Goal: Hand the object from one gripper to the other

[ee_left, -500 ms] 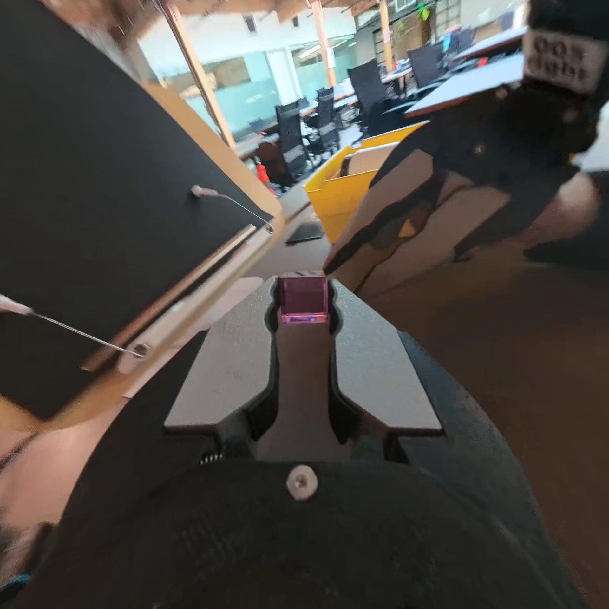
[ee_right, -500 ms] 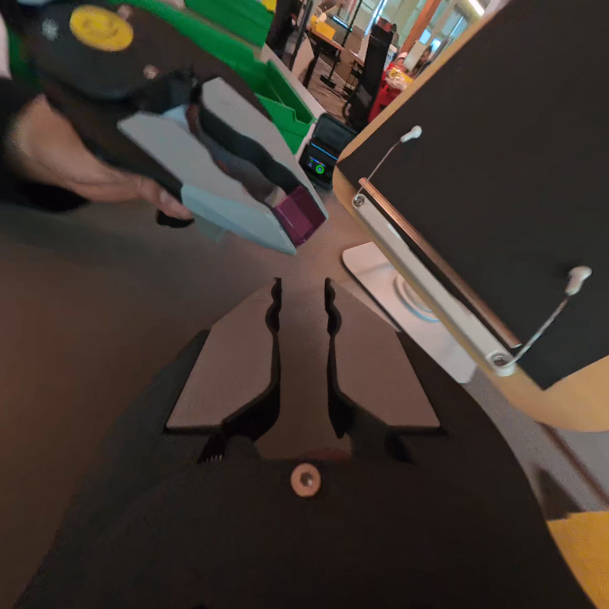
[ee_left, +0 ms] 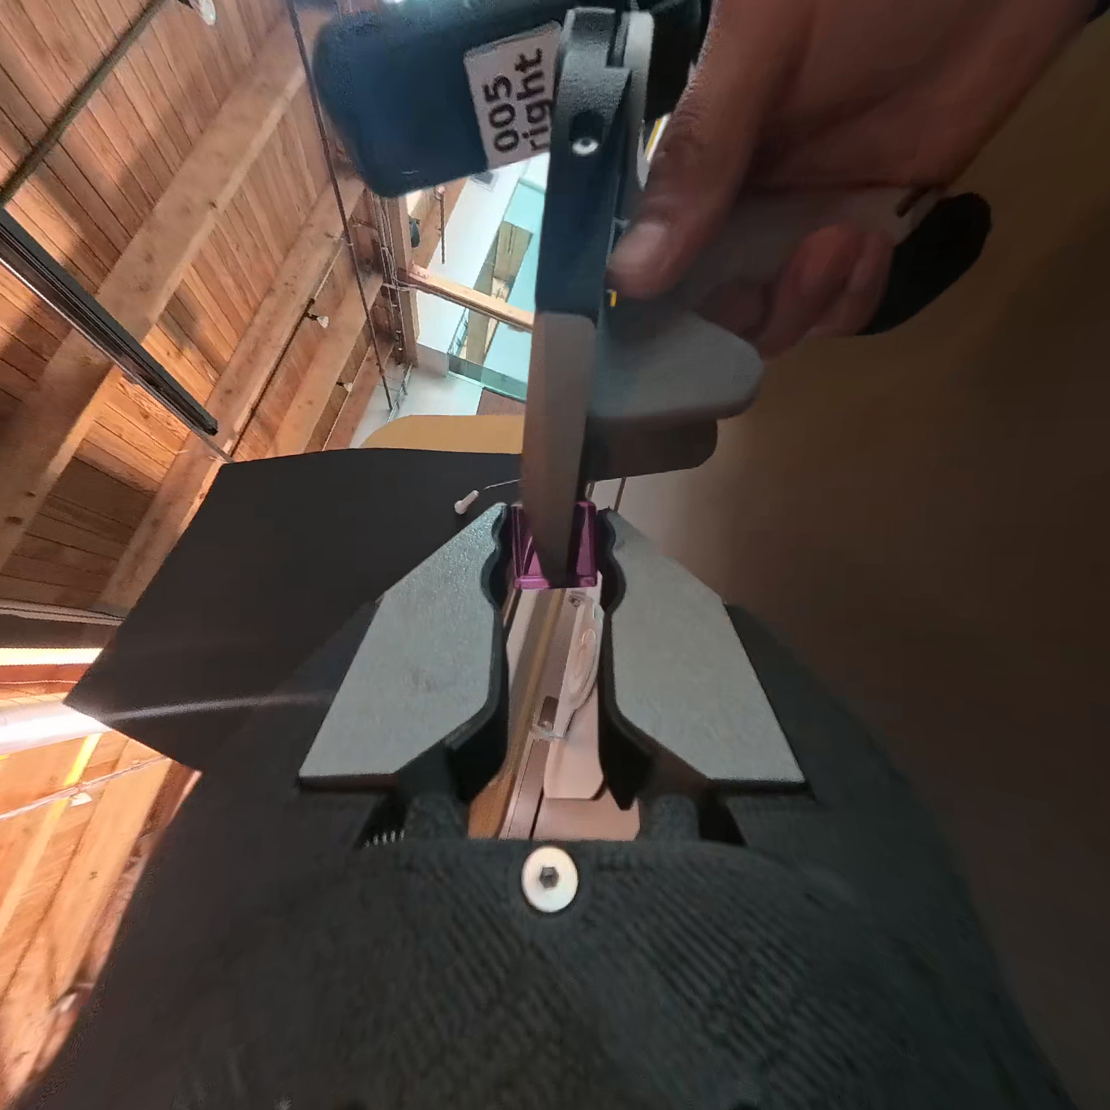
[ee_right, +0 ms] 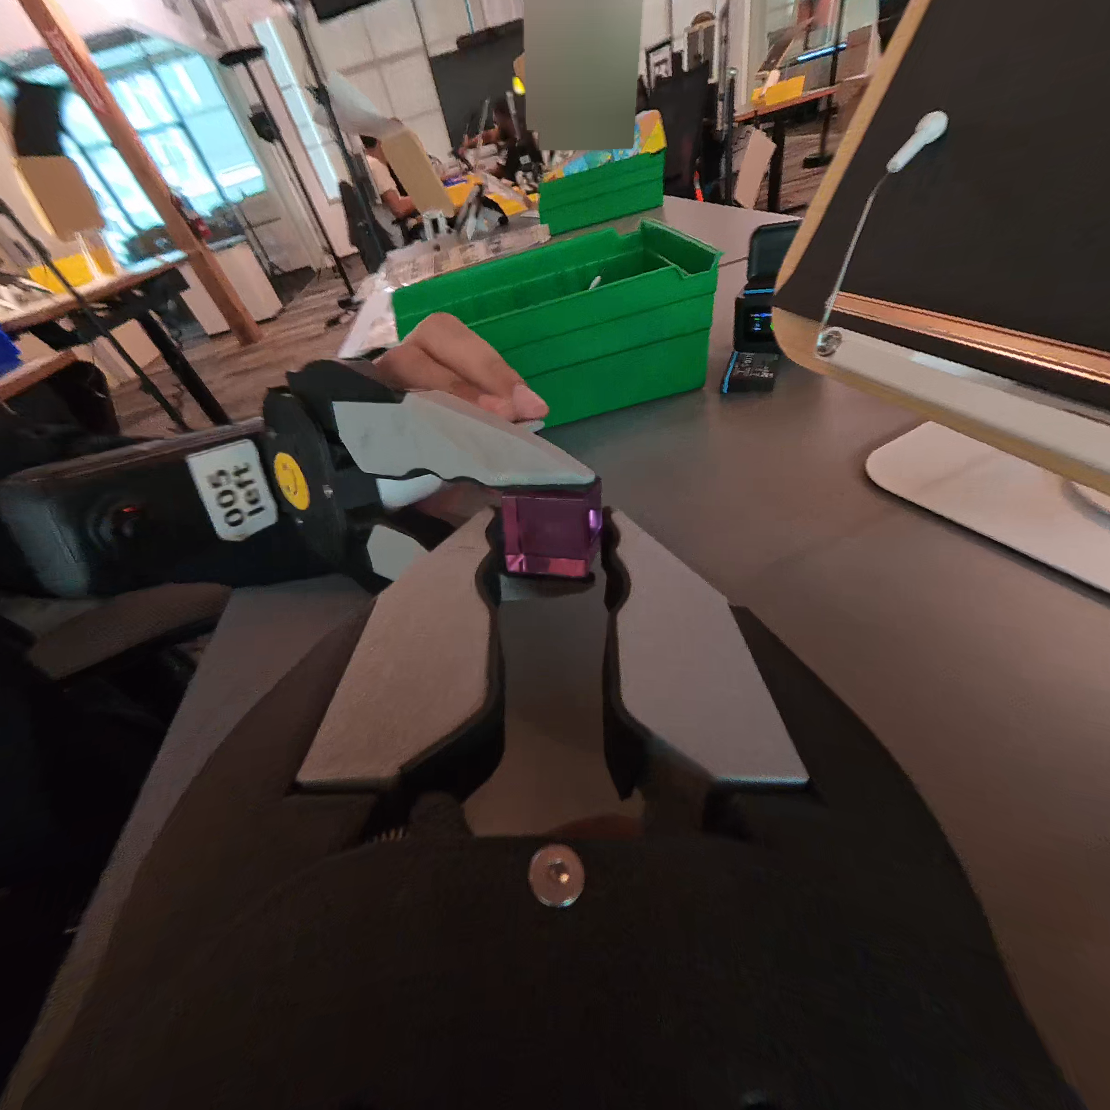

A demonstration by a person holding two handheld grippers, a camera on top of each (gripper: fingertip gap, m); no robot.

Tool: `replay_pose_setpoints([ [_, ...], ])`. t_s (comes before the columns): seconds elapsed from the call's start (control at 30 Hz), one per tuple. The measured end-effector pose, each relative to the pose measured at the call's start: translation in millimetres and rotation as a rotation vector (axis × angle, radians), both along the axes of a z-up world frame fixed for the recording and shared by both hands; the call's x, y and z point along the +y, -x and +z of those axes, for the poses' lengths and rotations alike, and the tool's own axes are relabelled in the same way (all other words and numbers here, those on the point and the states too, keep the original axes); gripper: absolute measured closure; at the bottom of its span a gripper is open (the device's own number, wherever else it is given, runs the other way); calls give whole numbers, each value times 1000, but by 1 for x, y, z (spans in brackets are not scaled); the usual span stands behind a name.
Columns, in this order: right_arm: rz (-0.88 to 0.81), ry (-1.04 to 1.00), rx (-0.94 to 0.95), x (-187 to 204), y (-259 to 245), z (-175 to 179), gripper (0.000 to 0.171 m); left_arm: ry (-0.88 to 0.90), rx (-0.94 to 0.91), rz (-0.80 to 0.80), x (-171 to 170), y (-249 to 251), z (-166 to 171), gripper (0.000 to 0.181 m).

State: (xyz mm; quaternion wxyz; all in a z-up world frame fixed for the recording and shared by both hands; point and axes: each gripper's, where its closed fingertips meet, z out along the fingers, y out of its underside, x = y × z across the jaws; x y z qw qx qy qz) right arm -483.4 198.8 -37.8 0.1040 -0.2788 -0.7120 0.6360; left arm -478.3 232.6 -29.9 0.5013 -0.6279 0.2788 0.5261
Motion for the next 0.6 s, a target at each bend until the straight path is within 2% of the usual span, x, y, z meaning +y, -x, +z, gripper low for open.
replay_pose_setpoints([
  [0.13, -98, -139, 62, 7, 9, -7, 144, 9, 8, 33, 4, 8, -6, 156],
  [0.23, -252, -302, 216, 27, 21, -2, 145, 3, -82, 89, 2, 19, -8, 157],
  [0.3, -351, -456, 362, 41, 25, 4, 145, -30, -215, 65, -1, 21, -6, 159],
  [0.43, -487, -765, 623, 59, 29, 14, 145, -100, -603, -15, -7, 25, -4, 156],
  [0.5, -467, -871, 704, 55, 27, 11, 145, -109, -825, -77, -6, 23, -5, 155],
  [0.6, -412, -956, 796, 39, 23, 3, 145, -119, -1079, -222, -2, 8, -4, 142],
])
